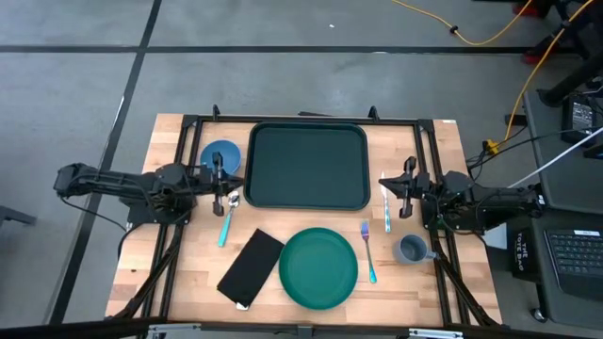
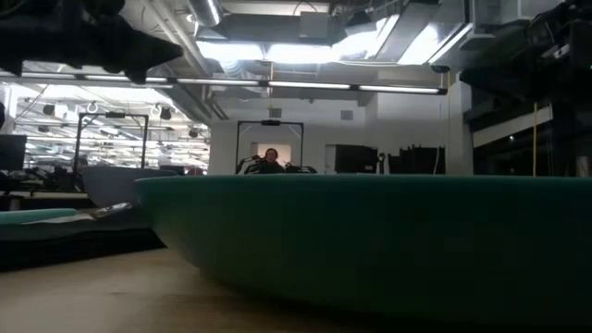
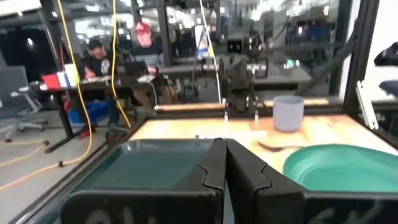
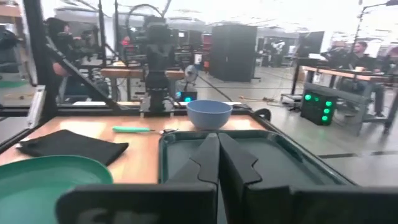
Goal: Set up tray
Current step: Put the blue mug on the black tray
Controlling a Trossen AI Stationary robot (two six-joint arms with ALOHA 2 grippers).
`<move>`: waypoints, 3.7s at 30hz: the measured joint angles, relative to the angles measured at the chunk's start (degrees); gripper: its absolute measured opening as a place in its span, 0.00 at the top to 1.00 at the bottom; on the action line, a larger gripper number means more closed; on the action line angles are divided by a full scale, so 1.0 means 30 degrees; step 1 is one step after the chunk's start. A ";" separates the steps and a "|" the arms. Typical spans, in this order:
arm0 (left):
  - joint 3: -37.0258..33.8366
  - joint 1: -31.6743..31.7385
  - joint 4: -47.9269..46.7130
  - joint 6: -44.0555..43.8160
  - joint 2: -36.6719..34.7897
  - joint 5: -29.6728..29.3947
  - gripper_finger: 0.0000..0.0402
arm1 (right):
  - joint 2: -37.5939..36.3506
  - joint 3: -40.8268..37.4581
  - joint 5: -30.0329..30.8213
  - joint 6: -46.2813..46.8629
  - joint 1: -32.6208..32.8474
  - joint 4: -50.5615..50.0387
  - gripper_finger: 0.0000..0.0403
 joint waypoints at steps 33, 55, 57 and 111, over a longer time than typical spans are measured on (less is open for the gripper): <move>0.3130 0.0000 0.1566 0.1653 0.5290 -0.0106 1.00 | 1.5064 1.0403 -0.0614 0.2360 0.1450 -0.4454 0.97; 0.3115 -0.0007 0.1530 0.0473 0.5297 0.1041 1.00 | 2.2453 2.0510 0.2395 1.6723 1.0369 -1.8729 0.99; 0.3115 -0.0007 0.1523 0.0473 0.5298 0.1035 1.00 | 2.3045 2.0835 0.2404 1.8455 1.1191 -1.9236 0.99; 0.3101 -0.0022 0.1563 0.1508 0.5301 0.1697 1.00 | 2.9512 2.5550 0.1499 2.9047 2.0864 -2.7257 0.97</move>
